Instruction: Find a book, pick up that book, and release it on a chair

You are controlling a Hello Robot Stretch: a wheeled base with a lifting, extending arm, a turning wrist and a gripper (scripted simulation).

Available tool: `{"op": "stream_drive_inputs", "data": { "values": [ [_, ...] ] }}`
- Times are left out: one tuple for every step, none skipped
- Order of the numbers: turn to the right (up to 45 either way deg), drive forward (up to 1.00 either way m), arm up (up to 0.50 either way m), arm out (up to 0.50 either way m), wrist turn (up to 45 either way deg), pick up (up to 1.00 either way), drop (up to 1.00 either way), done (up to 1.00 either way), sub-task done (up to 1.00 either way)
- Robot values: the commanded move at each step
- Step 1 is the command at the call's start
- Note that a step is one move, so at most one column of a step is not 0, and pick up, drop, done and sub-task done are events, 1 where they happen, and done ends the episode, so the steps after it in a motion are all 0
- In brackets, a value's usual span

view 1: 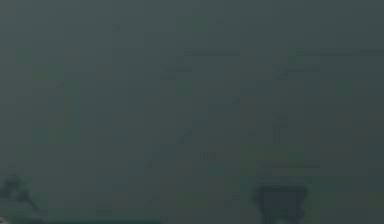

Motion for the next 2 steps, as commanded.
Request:
{"op": "stream_drive_inputs", "data": {
  "values": [
    [45.0,0.00,0.00,0.00,0.0,0.00,0.00,0.00,0.00],
    [42.0,0.00,0.00,0.00,0.0,0.00,0.00,0.00,0.00]
  ]
}}
